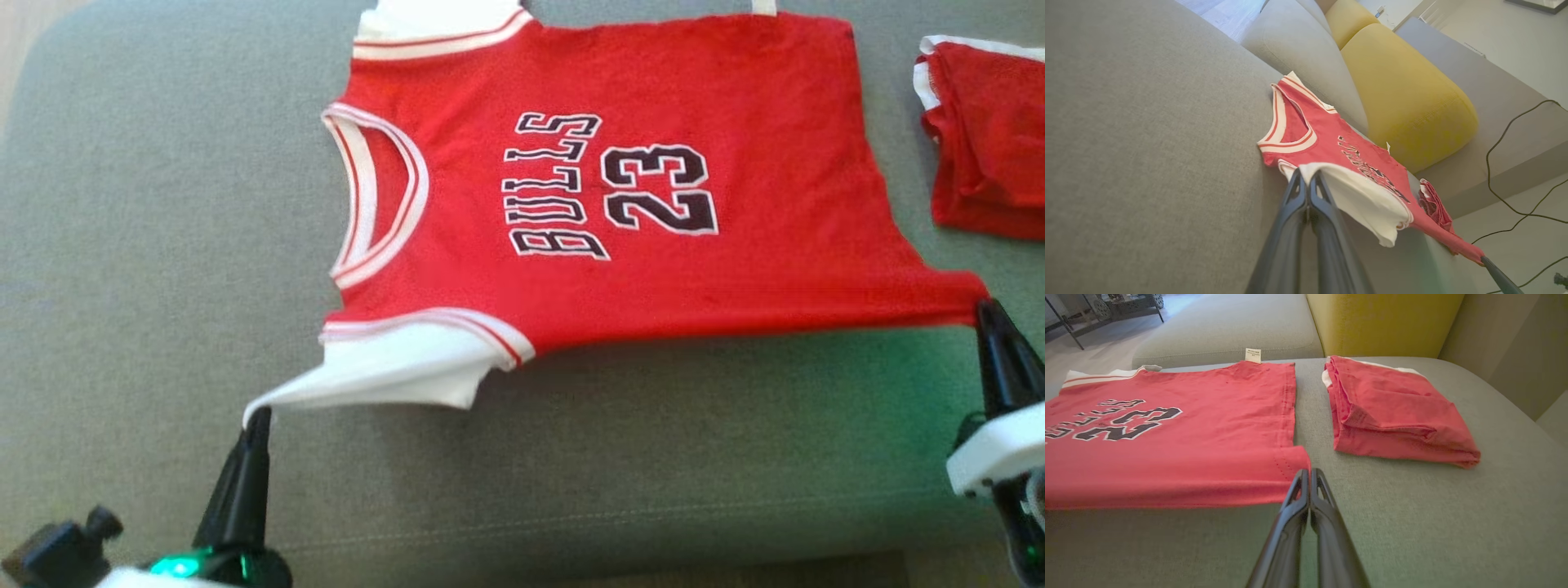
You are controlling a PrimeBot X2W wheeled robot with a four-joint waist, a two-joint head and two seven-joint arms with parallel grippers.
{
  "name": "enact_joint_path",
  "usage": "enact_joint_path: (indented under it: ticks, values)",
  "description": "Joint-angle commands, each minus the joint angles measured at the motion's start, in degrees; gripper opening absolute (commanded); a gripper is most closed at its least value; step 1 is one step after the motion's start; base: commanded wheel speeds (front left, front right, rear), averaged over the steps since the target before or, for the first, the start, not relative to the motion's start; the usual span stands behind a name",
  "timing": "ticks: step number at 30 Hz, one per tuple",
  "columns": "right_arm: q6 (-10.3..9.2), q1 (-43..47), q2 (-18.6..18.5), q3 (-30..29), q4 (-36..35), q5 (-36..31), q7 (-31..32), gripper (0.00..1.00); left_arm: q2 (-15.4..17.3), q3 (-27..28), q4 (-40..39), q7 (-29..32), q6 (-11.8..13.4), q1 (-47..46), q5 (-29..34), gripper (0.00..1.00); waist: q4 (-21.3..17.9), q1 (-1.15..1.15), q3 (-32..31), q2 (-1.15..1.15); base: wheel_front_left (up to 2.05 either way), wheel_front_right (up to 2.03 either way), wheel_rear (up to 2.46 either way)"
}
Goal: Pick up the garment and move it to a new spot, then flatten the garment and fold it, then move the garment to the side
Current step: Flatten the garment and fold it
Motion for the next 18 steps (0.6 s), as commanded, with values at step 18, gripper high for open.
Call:
enact_joint_path:
  ticks: [18]
  values:
    - [-0.03,-14.5,2.0,2.3,8.5,-3.4,7.0,0.00,-3.1,-1.4,9.3,8.2,2.8,-23.6,-1.0,0.00,-1.0,0.01,2.9,0.00,0.00,0.00,0.00]
